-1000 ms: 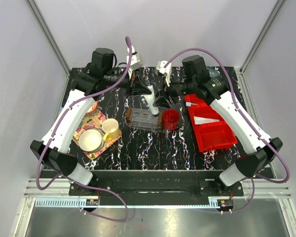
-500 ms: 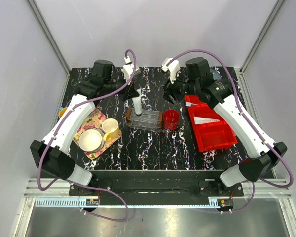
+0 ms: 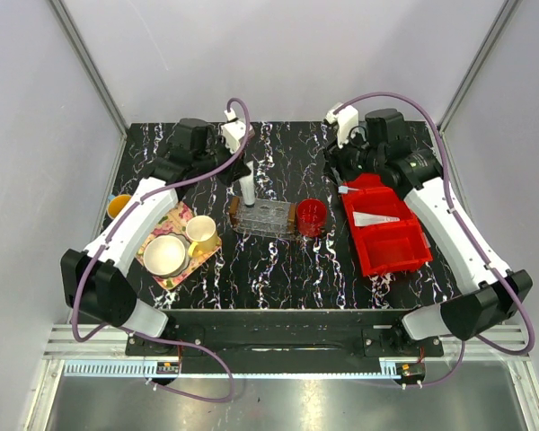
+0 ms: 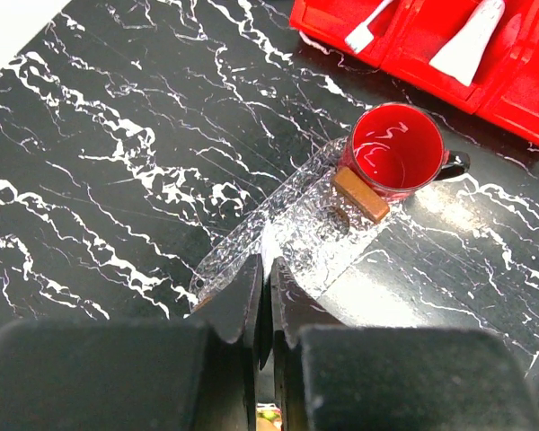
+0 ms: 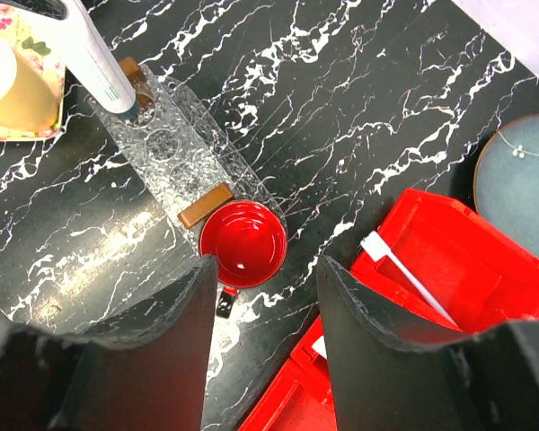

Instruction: Prepare toiletry sets of a toothbrush and toothpaste on the tray

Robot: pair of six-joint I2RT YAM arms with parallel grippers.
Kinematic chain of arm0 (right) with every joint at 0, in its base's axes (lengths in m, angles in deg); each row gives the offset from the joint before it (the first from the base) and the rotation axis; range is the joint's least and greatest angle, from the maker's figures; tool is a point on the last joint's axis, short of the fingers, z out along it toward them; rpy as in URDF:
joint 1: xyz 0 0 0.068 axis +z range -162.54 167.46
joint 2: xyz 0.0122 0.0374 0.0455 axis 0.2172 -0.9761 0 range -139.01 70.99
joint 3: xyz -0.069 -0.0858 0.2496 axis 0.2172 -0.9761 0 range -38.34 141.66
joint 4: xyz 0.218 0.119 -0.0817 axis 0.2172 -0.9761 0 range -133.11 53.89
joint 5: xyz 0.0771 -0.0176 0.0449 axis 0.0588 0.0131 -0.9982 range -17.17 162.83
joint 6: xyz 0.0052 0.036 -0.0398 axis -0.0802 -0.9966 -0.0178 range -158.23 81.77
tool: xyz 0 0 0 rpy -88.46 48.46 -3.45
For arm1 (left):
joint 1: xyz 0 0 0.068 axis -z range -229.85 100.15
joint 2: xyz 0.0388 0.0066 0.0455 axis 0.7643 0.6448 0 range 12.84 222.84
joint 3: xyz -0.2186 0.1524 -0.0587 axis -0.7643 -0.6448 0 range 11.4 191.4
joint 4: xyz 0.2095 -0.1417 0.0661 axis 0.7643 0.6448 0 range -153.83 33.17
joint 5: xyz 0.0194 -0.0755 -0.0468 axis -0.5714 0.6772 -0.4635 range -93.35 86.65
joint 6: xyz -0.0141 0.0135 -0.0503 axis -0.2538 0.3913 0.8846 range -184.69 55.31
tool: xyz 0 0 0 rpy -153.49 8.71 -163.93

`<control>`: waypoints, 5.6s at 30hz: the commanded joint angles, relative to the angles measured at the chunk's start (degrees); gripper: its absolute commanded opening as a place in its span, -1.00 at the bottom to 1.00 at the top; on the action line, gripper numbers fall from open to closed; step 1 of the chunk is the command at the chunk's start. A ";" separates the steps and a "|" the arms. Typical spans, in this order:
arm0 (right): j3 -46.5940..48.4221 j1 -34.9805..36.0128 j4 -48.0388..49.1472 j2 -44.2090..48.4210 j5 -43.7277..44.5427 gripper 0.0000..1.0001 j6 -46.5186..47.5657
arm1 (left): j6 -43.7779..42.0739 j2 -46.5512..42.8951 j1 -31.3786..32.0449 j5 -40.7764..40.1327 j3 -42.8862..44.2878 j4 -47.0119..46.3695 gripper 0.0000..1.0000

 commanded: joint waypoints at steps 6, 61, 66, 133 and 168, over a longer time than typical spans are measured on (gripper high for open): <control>-2.87 -1.55 4.19 3.34 -1.30 0.06 -1.70 | 1.18 -3.01 -0.69 -1.97 -4.70 -9.90 -1.00; -4.10 -3.05 5.07 3.43 -1.74 0.04 -2.23 | 1.36 -3.10 -1.92 -0.91 -12.97 -17.73 -1.00; -4.10 -3.05 5.06 3.51 -1.65 0.04 -2.31 | 1.09 -2.75 -1.92 -0.73 -13.32 -17.99 -1.00; -5.95 -3.93 5.42 3.25 -1.83 0.03 -2.14 | -0.84 2.00 -1.92 1.11 -17.71 -23.18 -1.00; -6.74 -3.93 5.42 3.25 -0.78 0.04 -1.17 | -3.04 0.68 -1.83 -0.38 -17.63 -18.96 -0.14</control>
